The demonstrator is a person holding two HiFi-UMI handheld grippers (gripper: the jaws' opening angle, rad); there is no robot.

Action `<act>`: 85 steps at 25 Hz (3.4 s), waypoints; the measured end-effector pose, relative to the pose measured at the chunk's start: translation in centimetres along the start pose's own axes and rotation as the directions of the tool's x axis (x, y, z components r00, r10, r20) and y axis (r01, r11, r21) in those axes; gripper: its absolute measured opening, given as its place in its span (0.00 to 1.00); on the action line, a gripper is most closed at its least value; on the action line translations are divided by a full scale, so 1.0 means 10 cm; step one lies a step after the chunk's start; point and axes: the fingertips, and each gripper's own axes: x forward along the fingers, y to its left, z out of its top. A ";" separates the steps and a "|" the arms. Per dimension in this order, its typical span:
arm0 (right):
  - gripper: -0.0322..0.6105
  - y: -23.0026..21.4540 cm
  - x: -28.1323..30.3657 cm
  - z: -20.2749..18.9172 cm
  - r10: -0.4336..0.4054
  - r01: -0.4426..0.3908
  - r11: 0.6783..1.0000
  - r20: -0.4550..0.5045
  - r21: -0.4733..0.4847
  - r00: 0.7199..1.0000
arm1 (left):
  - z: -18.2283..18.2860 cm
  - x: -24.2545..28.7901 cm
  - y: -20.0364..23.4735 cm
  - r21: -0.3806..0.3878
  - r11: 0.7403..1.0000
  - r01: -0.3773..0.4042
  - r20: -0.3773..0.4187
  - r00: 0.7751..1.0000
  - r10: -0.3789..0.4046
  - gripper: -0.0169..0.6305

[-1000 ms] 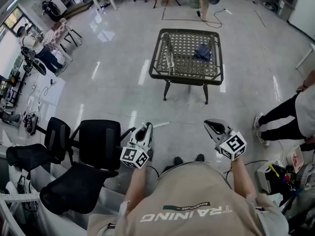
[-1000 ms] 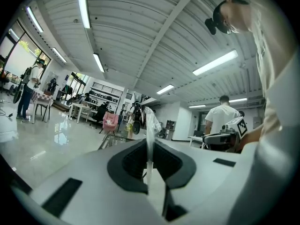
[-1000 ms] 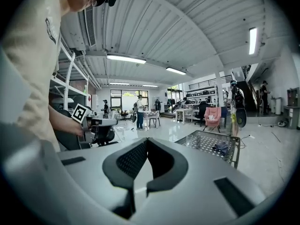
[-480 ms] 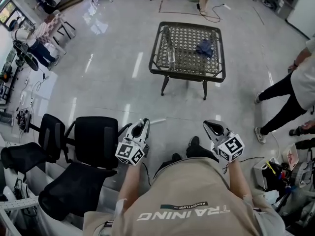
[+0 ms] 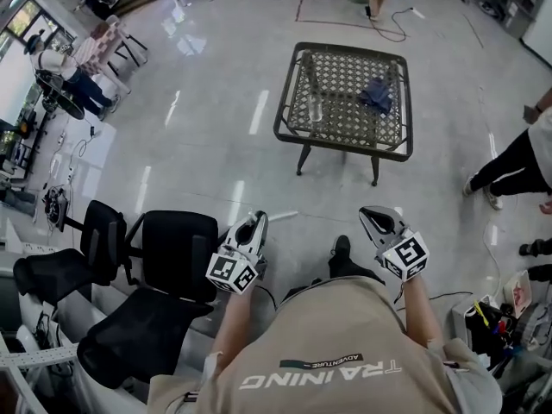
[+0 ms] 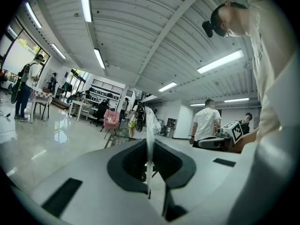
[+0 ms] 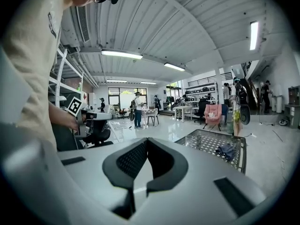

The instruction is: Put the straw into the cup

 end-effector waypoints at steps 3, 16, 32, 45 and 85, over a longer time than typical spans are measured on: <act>0.08 -0.26 0.20 0.08 0.026 -0.026 0.999 -0.016 -0.041 1.000 | 0.09 0.23 0.06 0.015 1.000 -0.011 -0.007 1.000 0.011 0.08; 0.08 -1.25 0.51 0.01 0.125 -0.130 0.989 -0.071 -0.074 0.990 | 0.26 1.43 0.17 0.048 0.998 -0.043 -0.018 0.999 0.044 0.08; 0.08 -1.73 0.94 0.27 0.167 -0.167 0.986 -0.014 -0.019 0.986 | 0.29 1.83 0.39 0.041 0.997 -0.059 -0.034 0.998 0.060 0.08; 0.08 -2.04 1.78 0.59 0.091 -0.091 0.996 -0.013 0.001 0.996 | 0.52 2.46 1.31 0.031 0.999 0.035 -0.017 0.999 -0.035 0.08; 0.08 -2.98 2.46 1.01 -0.173 0.173 0.984 0.006 0.032 0.985 | 0.58 4.54 1.69 0.082 0.899 0.430 -0.225 0.887 -0.403 0.08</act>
